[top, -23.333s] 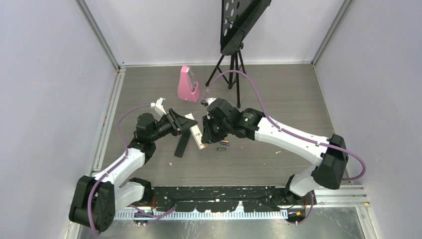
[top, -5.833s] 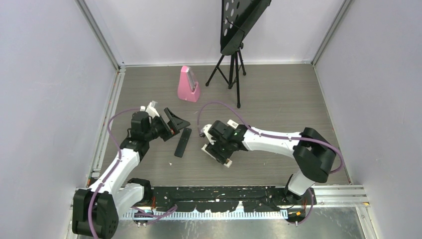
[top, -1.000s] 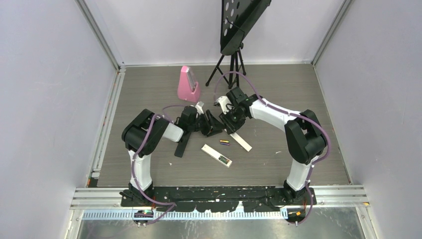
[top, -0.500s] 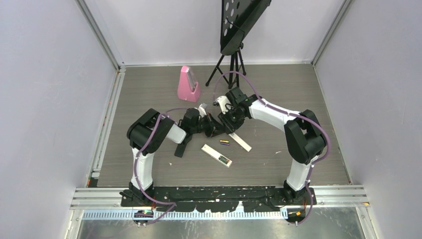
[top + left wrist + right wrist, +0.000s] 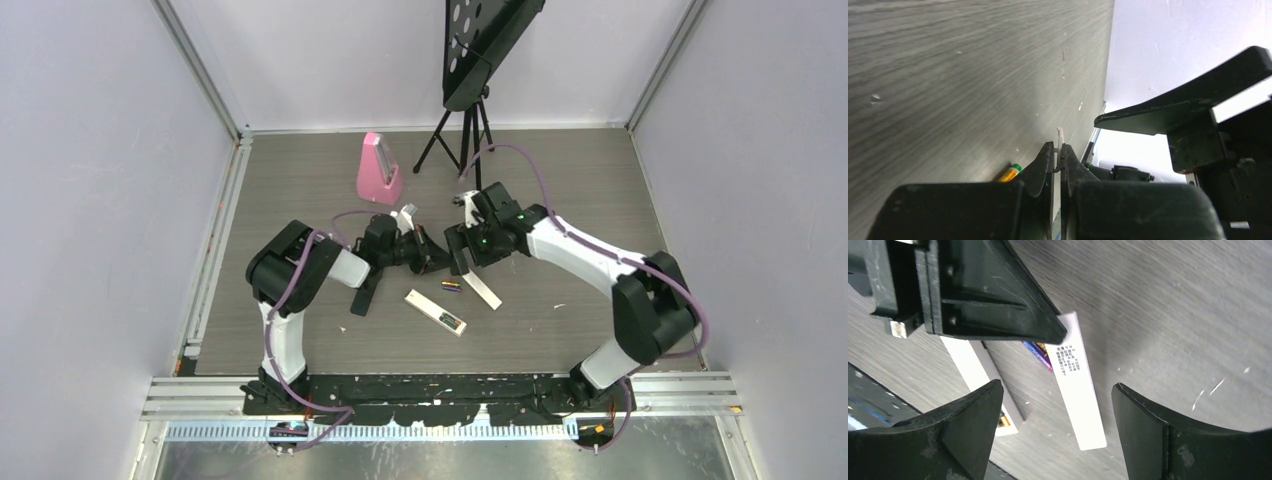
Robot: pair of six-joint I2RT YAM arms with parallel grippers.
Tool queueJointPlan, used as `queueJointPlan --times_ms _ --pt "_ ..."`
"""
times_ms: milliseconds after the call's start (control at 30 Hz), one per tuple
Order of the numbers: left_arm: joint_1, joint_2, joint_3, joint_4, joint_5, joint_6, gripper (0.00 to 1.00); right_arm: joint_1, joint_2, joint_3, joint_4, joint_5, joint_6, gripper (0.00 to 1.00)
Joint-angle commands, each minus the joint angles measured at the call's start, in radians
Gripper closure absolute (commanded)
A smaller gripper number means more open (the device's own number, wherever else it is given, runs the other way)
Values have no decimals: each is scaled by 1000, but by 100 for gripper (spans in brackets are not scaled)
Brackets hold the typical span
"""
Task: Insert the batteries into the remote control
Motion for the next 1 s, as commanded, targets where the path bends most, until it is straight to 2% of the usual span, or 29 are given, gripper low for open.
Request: queueJointPlan --times_ms 0,167,300,433,500,600,800,967 --pt "43 -106 -31 -4 81 70 100 3 -149 -120 150 89 384 15" --pt "82 -202 -84 18 102 26 100 3 -370 -408 415 146 858 15" --pt "102 -279 -121 16 113 -8 100 4 -561 -549 512 191 1063 13" --pt "131 -337 -176 79 103 -84 100 4 -656 -597 517 197 1170 13" --pt "137 -358 -194 107 98 -118 100 4 -691 -637 597 185 1224 14" --pt "141 -379 -218 146 85 -164 100 4 -735 -687 680 203 1295 20" --pt "163 -409 -255 218 31 -236 100 4 -713 -654 670 147 1309 32" --pt "180 -441 -268 222 -4 -251 100 4 -688 -633 619 156 1281 23"
